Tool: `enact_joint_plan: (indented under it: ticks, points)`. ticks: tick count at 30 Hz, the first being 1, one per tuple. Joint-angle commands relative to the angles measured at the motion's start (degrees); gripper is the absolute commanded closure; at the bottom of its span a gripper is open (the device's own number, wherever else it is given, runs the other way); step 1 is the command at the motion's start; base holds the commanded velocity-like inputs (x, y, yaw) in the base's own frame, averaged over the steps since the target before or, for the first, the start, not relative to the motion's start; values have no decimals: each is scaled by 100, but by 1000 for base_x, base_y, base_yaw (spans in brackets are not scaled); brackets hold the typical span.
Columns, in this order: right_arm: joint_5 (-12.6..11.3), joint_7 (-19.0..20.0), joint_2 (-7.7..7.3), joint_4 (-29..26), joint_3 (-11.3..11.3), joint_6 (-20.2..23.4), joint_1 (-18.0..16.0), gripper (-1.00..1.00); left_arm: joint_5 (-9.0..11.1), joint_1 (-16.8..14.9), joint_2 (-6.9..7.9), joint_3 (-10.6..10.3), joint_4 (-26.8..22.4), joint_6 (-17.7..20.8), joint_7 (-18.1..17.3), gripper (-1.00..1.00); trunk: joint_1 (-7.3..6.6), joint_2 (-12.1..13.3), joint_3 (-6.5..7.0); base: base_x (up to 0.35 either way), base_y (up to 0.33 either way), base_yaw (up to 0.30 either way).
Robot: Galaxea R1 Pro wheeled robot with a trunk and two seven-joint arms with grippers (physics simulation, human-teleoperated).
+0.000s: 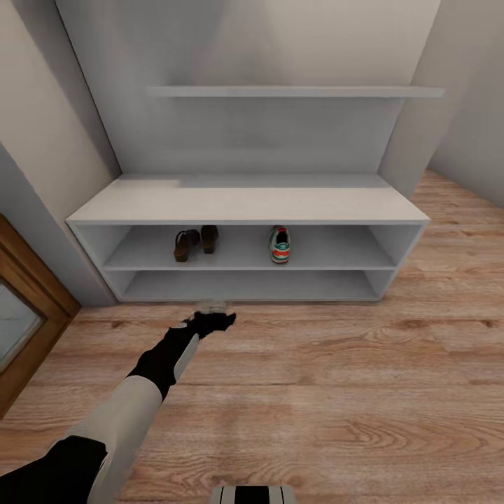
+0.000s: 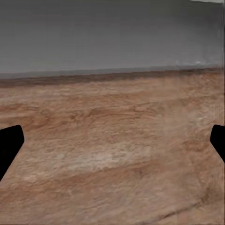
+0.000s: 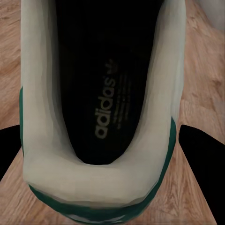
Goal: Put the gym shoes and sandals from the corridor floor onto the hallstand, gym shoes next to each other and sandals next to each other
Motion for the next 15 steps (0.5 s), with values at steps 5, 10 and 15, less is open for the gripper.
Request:
enact_joint_plan:
  ticks: [5, 10, 15]
  points:
    - [26, 5, 46, 4, 8, 30, -5, 100, 53, 241, 409, 2, 644, -2394, -4768, -100, -1, -2, -5, 0, 0, 0]
    - [25, 12, 55, 46, 15, 30, -5, 100, 49, 253, 253, 1, 902, -2540, -5038, -100, -1, -2, -5, 0, 0, 0]
    - [19, 49, 787, 278, 1065, 30, -5, 100, 15, 255, 106, -6, 1433, -2585, -5062, -100, -1, -2, -5, 0, 0, 0]
